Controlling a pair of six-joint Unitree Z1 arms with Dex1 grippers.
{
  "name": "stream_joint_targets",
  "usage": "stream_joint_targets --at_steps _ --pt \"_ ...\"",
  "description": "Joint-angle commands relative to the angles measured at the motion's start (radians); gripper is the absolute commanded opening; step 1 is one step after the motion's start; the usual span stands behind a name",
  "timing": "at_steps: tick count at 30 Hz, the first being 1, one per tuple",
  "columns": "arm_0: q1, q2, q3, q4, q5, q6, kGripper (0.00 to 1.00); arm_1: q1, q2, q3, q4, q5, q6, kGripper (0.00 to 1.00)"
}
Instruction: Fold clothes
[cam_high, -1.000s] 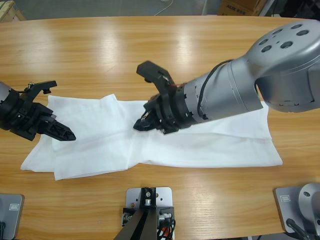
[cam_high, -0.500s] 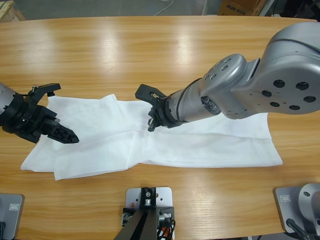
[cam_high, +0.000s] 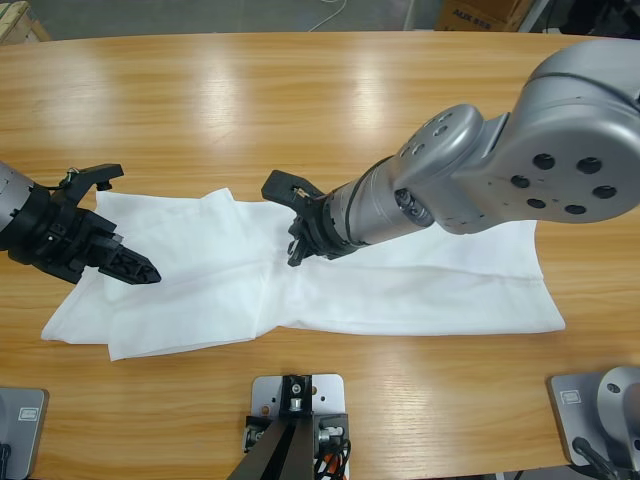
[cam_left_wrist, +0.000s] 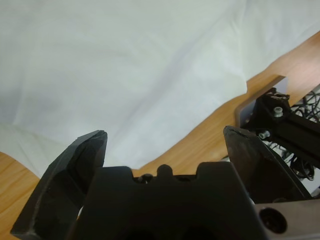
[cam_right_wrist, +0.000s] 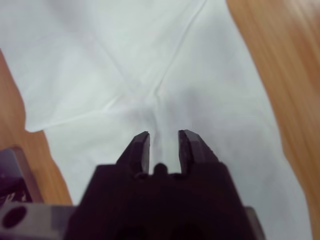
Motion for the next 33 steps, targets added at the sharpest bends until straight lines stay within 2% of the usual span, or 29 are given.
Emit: stream_joint_targets --at_steps 1,2,4,5,12,18,21,25,26,27,28,30,31,33 --pt "-0.010 0.034 0.032 -0.018 0.012 0.009 0.908 0.035 0.078 0.000 -0.015 0.032 0.023 0.227" --pt "-0.010 0.036 0.033 -0.018 0.011 0.009 0.908 0.038 0.082 0.000 -0.014 0.033 0.025 0.224" --pt "-0.010 0.038 0.031 -0.019 0.011 0.009 0.908 0.039 0.088 0.003 -0.015 0.046 0.023 0.013" --pt "-0.010 0.037 0.031 -0.019 0.011 0.009 0.908 0.039 0.088 0.003 -0.017 0.049 0.019 0.000" --pt "-0.010 0.035 0.033 -0.019 0.009 0.009 0.908 0.039 0.070 0.008 -0.017 0.056 0.003 0.000" --pt "-0.010 0.037 0.033 -0.022 0.006 0.009 0.908 0.054 0.079 0.018 0.014 0.026 -0.006 0.000" --pt "-0.010 0.033 0.033 -0.022 0.004 0.009 0.908 0.084 0.101 0.039 0.014 -0.029 -0.006 0.000" --pt "-0.010 0.035 0.030 -0.022 0.003 0.009 0.908 0.116 0.099 0.052 0.026 -0.148 0.002 0.000" --pt "-0.010 0.035 0.028 -0.022 0.003 0.009 0.908 0.121 0.094 0.052 0.036 -0.180 0.006 0.101" --pt "-0.010 0.035 0.028 -0.022 0.002 0.009 0.908 0.125 0.085 0.052 0.047 -0.208 0.016 0.343" --pt "-0.010 0.036 0.028 -0.022 0.001 0.009 0.908 0.131 0.072 0.053 0.054 -0.236 0.029 0.512" --pt "-0.011 0.038 0.029 -0.023 0.001 0.009 0.908 0.142 0.027 0.059 0.056 -0.305 0.049 0.669" --pt "-0.012 0.038 0.029 -0.024 0.001 0.009 0.908 0.143 -0.005 0.059 0.060 -0.324 0.056 0.717" --pt "-0.013 0.041 0.030 -0.026 0.001 0.009 0.908 0.143 -0.077 0.057 0.089 -0.335 0.065 0.929"
